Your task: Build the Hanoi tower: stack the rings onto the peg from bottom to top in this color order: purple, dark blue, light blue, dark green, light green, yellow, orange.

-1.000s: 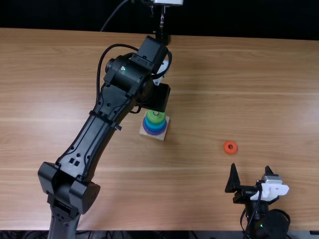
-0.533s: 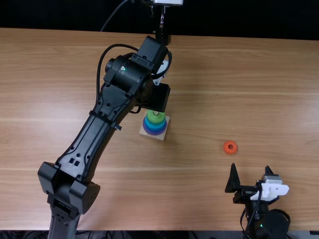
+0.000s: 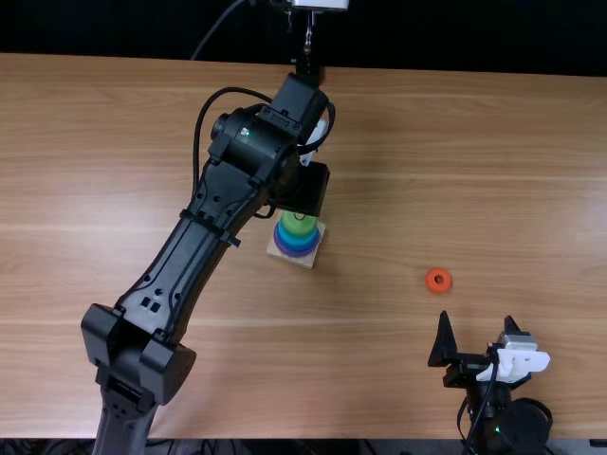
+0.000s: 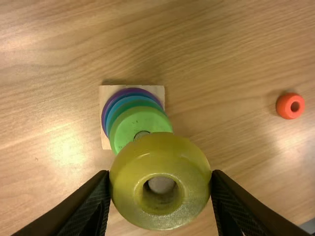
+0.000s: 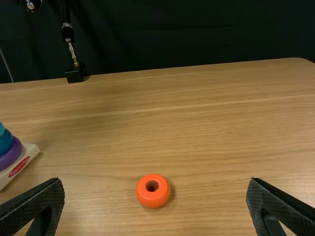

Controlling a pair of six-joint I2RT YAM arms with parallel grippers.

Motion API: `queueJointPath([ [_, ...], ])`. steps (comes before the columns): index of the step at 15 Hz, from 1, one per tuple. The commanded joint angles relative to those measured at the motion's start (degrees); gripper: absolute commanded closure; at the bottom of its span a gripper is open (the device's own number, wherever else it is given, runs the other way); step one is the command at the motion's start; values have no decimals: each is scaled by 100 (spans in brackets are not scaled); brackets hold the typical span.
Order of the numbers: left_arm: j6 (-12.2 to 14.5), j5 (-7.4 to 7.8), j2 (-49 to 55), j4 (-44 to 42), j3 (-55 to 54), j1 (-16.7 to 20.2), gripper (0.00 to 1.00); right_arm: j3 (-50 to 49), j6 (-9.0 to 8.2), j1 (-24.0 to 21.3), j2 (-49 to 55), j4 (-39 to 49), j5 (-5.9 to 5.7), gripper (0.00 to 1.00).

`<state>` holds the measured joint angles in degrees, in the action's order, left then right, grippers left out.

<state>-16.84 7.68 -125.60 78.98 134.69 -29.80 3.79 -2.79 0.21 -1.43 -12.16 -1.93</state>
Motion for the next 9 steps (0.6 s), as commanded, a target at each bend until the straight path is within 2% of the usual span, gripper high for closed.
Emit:
queueJointPath([
  [1, -77, 33, -166, 33, 154, -105, 100, -274, 26, -65, 143, -393, -70, 0],
  [2, -67, 33, -166, 23, 154, -105, 92, -274, 26, -65, 143, -393, -70, 0],
  [3, -67, 23, -158, 54, 154, -105, 64, -274, 26, -65, 143, -393, -70, 0],
  [4, -67, 23, -158, 54, 154, -96, 24, -274, 26, -65, 143, -393, -70, 0],
  [5, -67, 23, -149, 65, 154, -87, 0, -274, 26, -65, 143, -393, -70, 0],
  [9, -56, 33, -70, -30, 154, 9, 0, -274, 26, -65, 143, -393, -70, 0],
])
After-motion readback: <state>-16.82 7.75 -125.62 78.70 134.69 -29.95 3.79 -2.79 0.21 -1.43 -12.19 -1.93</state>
